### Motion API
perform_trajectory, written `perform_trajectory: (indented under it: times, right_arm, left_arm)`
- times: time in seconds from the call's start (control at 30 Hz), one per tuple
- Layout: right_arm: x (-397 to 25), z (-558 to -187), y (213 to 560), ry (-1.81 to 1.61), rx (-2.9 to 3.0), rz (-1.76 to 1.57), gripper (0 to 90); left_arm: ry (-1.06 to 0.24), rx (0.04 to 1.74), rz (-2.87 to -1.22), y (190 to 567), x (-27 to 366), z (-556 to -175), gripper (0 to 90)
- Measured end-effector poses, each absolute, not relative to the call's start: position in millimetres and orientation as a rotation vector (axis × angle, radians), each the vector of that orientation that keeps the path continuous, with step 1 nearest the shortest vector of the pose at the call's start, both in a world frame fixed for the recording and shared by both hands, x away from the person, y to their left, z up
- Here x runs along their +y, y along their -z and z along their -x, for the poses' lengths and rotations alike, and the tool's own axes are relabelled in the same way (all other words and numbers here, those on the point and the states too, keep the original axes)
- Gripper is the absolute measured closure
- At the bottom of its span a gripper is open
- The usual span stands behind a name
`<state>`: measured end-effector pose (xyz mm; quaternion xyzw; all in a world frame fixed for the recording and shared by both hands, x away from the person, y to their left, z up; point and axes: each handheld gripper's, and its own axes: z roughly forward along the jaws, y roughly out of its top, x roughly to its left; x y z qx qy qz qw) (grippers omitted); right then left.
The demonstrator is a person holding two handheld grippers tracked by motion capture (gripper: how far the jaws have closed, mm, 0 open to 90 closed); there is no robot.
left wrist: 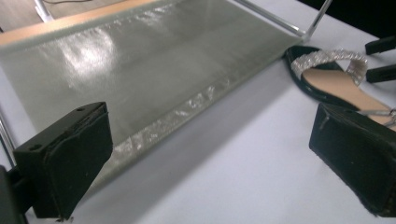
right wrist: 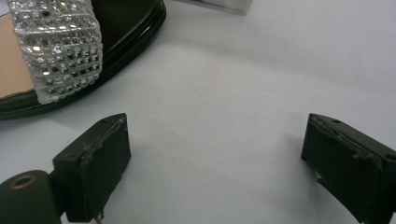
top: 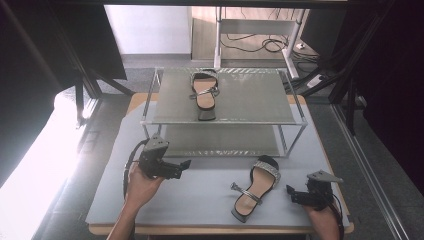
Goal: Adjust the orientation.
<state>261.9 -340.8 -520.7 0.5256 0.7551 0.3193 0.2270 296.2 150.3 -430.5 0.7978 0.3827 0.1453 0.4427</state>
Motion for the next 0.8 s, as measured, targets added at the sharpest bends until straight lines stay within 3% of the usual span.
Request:
perform_trajectory:
  times: [0.47, 0.8]
  right_arm:
    - [-340, -263, 521, -0.880, 2.119, -1.435, 0.0]
    - [-340, -263, 520, -0.886, 2.111, -1.435, 0.0]
  left_arm:
    - [-0.359, 1.001, -2.004, 475, 150, -279, 0.0]
    - [-0.378, 1.063, -2.062, 500, 153, -271, 0.0]
